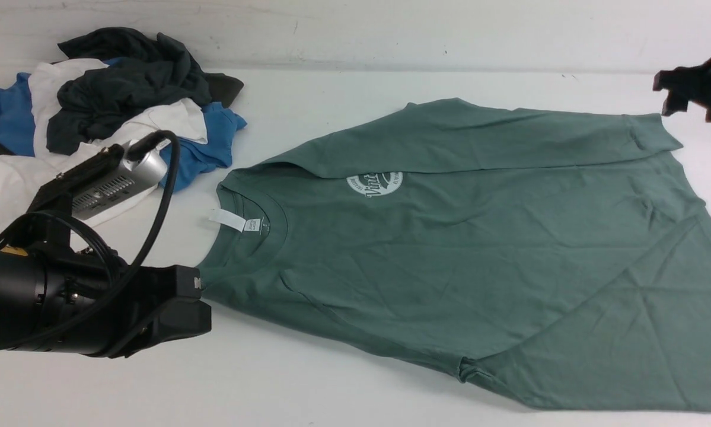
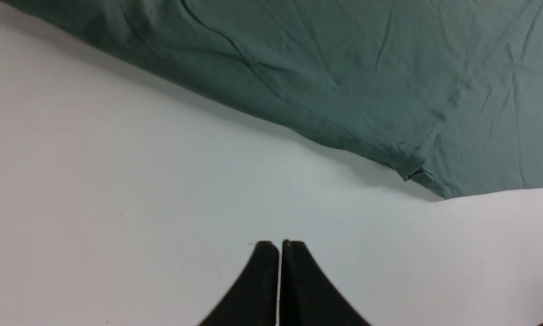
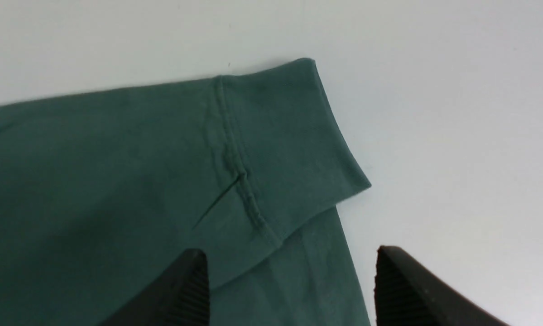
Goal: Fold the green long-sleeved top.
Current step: Hold the cuff with your right arm as far away from the cuff
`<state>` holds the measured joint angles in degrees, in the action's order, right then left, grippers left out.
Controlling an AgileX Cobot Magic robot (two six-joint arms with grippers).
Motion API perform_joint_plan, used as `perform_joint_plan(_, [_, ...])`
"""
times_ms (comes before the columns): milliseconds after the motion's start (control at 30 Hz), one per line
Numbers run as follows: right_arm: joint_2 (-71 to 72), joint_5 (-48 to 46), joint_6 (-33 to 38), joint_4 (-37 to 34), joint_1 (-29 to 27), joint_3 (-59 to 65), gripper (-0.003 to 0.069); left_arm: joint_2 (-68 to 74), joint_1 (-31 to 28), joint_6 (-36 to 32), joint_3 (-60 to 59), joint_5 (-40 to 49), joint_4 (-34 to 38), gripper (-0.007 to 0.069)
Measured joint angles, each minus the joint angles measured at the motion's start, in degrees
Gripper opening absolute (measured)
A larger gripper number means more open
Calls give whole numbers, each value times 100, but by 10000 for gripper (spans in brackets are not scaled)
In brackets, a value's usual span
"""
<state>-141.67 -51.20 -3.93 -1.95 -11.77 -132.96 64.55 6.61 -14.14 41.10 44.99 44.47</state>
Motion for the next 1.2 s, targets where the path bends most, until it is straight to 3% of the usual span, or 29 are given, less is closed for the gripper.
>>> perform_joint_plan(200, [-1011, 192, -5, -237, -200, -858, 458, 0, 0, -23, 0, 0, -17, -3])
perform_joint_plan(433, [-1472, 623, 146, -978, -323, -1231, 447, 0, 0, -59, 0, -46, -17, -3])
perform_joint_plan(633, [-1544, 827, 304, -1428, -336, -1240, 297, 0, 0, -62, 0, -176, -17, -3])
perform_joint_plan(767, [-1558, 807, 393, -1459, -348, -1278, 106, 0, 0, -62, 0, -211, -11, -3])
perform_joint_plan(833, [-1558, 666, 448, -1394, -348, -1390, 48, 0, 0, -62, 0, -227, -11, -3])
perform_joint_plan(1100, [-1302, -232, 427, -1050, -304, -2127, 34, 0, 0, -67, 0, -318, -11, -3])
perform_joint_plan(1200, [-866, -647, 106, -616, -265, -2224, 34, 11, 0, -67, 0, -460, -11, -3])
